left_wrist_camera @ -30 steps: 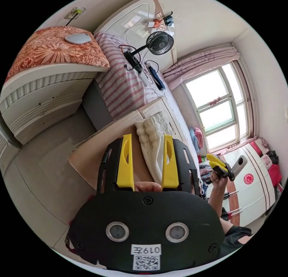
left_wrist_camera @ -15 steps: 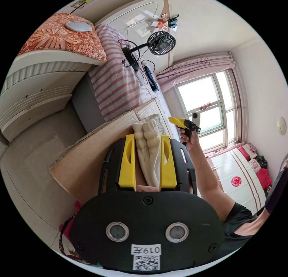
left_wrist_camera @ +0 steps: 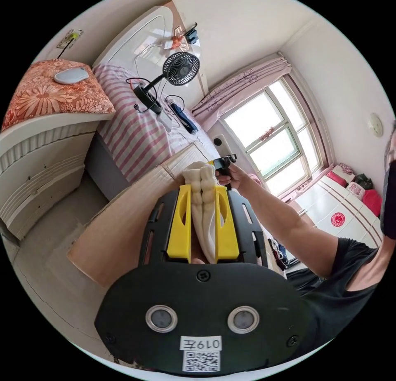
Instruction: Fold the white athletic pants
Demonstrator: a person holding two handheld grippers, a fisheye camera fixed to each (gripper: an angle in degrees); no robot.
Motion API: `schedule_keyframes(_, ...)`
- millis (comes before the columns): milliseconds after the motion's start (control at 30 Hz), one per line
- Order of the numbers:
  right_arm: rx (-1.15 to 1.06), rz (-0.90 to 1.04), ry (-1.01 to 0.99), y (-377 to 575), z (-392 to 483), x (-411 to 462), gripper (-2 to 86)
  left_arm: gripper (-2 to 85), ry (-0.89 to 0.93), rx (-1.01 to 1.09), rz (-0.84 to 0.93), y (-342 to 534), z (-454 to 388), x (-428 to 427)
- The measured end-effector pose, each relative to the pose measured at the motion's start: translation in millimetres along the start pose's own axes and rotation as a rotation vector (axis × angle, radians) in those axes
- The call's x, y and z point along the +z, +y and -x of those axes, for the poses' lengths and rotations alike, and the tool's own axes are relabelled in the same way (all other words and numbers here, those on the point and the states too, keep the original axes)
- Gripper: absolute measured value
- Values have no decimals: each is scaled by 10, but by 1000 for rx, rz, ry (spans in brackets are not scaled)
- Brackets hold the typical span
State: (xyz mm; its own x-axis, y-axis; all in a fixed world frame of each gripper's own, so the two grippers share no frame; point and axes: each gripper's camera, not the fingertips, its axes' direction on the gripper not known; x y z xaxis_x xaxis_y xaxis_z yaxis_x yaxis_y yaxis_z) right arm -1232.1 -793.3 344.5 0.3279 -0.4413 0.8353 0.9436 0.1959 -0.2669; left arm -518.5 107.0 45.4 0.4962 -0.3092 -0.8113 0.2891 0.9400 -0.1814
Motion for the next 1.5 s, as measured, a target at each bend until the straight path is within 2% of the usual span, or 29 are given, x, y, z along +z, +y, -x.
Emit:
schedule_keyframes(200,-161,-125,39,590,122,-313,71,73,-36,99,0,298,-443,29)
schedule_keyframes(500,-397,-250,177,2037,1113,-598,63,67,9,359,-66,840,-1802,-45)
schedule_keyframes(700,-528,-340,261,3446,1859,-553,63,68,112,538,-94,1373,-3019,-68)
schedule_keyframes(933,-616,-516,334,5672,2322,-239,63,68,249,704,-64,2218,-4437,199)
schedule_keyframes(1133,-616,-681,373,7674,2163,379,62,67,306,877,34,3126,-5474,658)
schedule_keyframes(1267,-524,-754,397,8856,1724,959,66,66,287,1020,137,3871,-6052,1113)
schedule_keyframes(1500,-303,-889,344,10194,678,1822,76,65,188,1183,302,4981,-6538,1928)
